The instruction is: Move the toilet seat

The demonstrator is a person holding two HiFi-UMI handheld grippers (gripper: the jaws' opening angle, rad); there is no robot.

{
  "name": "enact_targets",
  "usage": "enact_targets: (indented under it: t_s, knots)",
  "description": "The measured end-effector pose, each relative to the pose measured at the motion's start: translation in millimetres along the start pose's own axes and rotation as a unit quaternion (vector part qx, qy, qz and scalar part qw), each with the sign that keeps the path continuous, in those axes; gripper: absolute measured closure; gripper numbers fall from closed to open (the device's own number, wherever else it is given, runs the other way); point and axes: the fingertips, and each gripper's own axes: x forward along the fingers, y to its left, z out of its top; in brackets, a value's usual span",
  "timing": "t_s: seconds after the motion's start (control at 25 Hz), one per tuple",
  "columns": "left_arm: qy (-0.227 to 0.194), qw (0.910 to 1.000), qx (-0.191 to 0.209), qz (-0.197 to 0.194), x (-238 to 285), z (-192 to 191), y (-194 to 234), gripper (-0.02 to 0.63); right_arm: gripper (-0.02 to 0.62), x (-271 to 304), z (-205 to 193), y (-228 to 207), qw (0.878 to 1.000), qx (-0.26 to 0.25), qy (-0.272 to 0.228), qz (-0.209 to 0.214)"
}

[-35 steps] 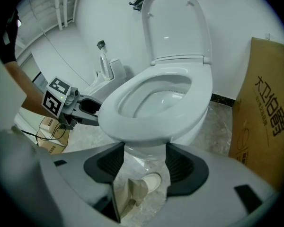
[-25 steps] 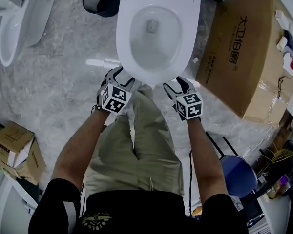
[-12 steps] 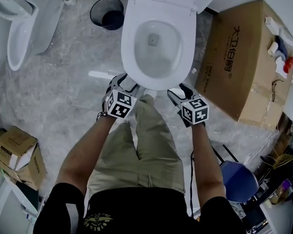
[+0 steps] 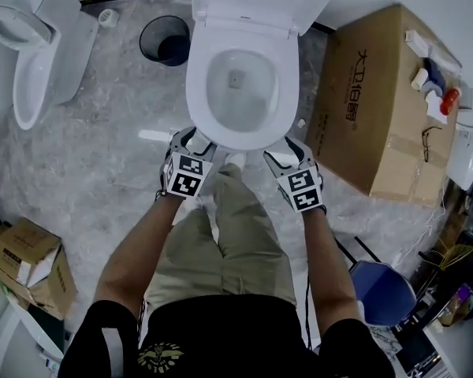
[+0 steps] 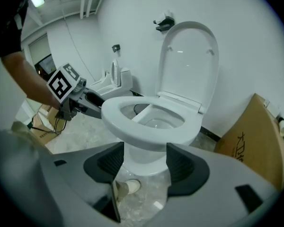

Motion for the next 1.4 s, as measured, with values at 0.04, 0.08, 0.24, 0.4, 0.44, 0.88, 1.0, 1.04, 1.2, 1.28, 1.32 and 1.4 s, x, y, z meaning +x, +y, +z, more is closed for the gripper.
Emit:
enact_targets:
  t_s: [0.04, 0.08, 0.24, 0.4, 0.44, 0.88, 1.0, 1.04, 1.2, 1.28, 1.32, 1.4]
  knots:
    - [0.0, 1.0, -0.003, 0.002, -2.3, 4.4, 0.5, 0.349, 0.325, -2.6, 3.7, -0.5, 1.0, -0.018, 0.002, -0.003]
    - [0.0, 1.0, -0.006, 0.004, -4.7, 9.1, 1.1, 0.349, 0.325, -4.5, 6.8, -0.5, 0.999, -0.038, 0.006, -0.004]
    - [-0.002, 0.9998, -0.016, 0.009, -14.9, 29.0, 4.3, 0.35, 0.325, -13.9, 21.1, -4.0, 0.995, -0.095, 0.017, -0.013]
    - [0.0, 0.9997, -0.019, 0.013, -23.8, 47.0, 9.4, 0.357, 0.325, -25.3, 42.0, -14.5, 0.995, -0.101, 0.006, -0.024]
    - [0.002, 0.9997, -0.021, 0.012, -25.2, 51.3, 10.2, 0.357, 0.327, -28.6, 49.1, -18.3, 0.994, -0.101, -0.002, -0.029]
    - [0.002, 0.9995, -0.022, 0.021, -39.7, 91.6, 19.9, 0.358, 0.362, -42.7, 91.5, -41.8, 0.993, -0.114, -0.005, -0.021]
    - [0.0, 0.9995, -0.014, 0.028, -42.6, 102.4, 23.3, 0.357, 0.368, -46.4, 102.9, -47.5, 0.994, -0.112, -0.007, -0.01]
    - [-0.001, 0.9995, -0.014, 0.03, -43.9, 106.4, 24.2, 0.357, 0.368, -48.0, 106.1, -49.3, 0.994, -0.11, -0.009, -0.007]
    - [-0.005, 0.9989, -0.019, 0.043, -47.8, 124.3, 29.1, 0.357, 0.371, -54.9, 122.7, -58.8, 0.995, -0.097, -0.026, 0.004]
    - [-0.004, 0.9985, -0.019, 0.051, -48.1, 131.5, 30.6, 0.358, 0.371, -57.5, 128.9, -63.9, 0.995, -0.092, -0.033, 0.008]
    - [-0.002, 0.9984, -0.019, 0.054, -48.4, 134.2, 30.9, 0.358, 0.373, -58.6, 131.2, -65.8, 0.995, -0.089, -0.036, 0.011]
    - [0.002, 0.9981, -0.019, 0.058, -49.8, 138.9, 31.7, 0.357, 0.374, -60.9, 134.9, -67.9, 0.996, -0.08, -0.038, 0.017]
